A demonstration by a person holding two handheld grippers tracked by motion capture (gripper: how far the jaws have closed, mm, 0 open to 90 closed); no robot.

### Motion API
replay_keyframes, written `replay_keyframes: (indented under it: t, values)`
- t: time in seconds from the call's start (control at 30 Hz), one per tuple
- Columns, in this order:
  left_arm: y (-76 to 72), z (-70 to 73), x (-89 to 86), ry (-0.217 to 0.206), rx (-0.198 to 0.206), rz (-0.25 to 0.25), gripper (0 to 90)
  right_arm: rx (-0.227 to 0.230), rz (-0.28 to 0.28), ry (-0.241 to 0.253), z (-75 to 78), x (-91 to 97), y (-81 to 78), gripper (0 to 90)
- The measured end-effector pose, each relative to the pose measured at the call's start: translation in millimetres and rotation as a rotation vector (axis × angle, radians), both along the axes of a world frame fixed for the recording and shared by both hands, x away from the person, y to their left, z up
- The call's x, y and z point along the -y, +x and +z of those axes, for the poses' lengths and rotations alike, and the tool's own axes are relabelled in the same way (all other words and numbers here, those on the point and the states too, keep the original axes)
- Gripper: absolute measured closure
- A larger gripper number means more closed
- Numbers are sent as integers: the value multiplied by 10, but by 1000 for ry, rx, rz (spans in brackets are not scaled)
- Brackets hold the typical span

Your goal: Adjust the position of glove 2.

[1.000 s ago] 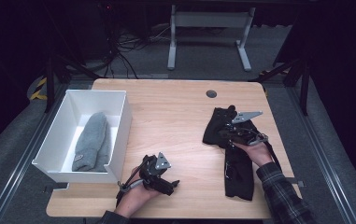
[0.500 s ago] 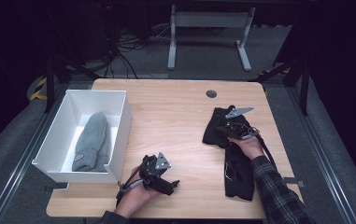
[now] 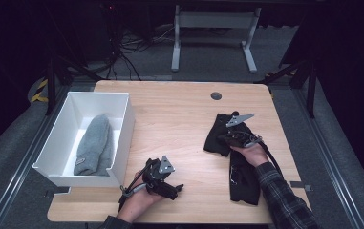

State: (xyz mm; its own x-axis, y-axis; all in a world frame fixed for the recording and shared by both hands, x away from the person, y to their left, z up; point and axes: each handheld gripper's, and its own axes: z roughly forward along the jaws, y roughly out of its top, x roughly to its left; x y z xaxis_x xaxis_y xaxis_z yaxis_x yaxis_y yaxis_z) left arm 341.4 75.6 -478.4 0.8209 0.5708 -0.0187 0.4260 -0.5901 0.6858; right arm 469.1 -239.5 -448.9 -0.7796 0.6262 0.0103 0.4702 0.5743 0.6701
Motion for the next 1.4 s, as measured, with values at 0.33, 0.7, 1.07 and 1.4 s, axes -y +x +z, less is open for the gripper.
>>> replay_keyframes:
  t: [0.33, 0.7, 1.07, 1.4]
  values:
    - [-4, -1, 1, -3, -2, 3, 2, -10, 65, -8, -1, -180, -154, 900]
    - [-8, -1, 0, -2, -3, 3, 2, -25, 127, -14, 0, -355, -336, 900]
    - [-9, 0, 0, -2, -3, 3, 1, -31, 240, -34, 4, -569, -666, 900]
    - [-10, 0, -1, -1, -3, 3, 1, -46, 326, -41, 3, -736, -954, 900]
